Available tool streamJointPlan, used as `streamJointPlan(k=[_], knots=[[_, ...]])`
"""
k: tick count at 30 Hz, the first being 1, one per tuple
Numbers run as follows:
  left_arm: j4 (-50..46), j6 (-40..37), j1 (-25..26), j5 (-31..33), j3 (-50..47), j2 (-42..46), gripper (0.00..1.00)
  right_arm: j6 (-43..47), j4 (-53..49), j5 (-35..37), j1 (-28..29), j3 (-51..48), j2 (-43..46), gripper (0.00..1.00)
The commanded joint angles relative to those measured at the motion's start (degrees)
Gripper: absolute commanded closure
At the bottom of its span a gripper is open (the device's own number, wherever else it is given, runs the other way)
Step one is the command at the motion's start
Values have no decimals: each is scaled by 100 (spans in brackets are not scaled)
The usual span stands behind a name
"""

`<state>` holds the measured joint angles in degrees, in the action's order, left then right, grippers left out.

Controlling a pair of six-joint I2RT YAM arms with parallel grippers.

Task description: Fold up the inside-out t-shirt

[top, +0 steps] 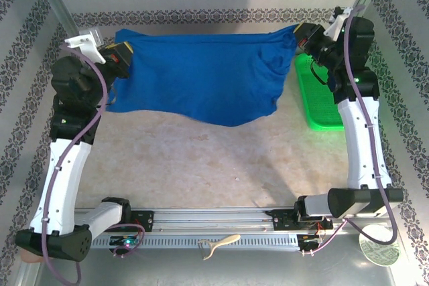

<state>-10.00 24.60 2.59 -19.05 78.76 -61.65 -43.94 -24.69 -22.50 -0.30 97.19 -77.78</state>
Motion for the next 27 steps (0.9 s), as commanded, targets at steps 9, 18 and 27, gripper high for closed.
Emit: streamJointPlan(k=[9, 18, 27], knots=[[-785, 289, -418, 25, 401, 467, 100, -595, 517, -742, -274, 505, 1161, 100], [-520, 797, -420, 15, 538, -565, 100, -589, 666, -773, -251, 621, 720, 100], [152, 1420, -446, 358, 1534, -2696, 100, -383, 1220, -672, -78, 1120, -1007, 100]])
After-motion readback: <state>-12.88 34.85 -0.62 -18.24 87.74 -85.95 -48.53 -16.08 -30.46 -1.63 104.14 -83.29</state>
